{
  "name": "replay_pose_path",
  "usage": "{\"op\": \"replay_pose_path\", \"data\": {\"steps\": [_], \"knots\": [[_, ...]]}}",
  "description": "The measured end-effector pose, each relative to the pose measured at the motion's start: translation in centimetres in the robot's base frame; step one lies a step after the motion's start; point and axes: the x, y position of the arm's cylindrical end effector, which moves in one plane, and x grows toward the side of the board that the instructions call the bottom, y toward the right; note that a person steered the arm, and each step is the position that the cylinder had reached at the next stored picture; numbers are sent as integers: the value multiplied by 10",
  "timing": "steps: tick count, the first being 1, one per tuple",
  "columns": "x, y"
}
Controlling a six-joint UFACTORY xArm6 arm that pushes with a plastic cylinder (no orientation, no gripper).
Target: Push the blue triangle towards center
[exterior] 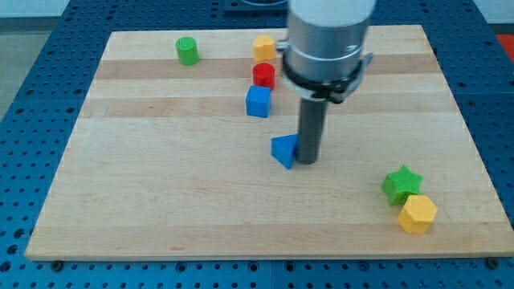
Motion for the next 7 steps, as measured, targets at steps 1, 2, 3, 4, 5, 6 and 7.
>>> {"op": "replay_pose_path", "data": {"steps": [1, 2, 3, 4, 5, 6, 7], "knots": [[0, -36], [18, -41], [19, -67], [0, -67], [-33, -67], [-42, -67], [-42, -62]]}}
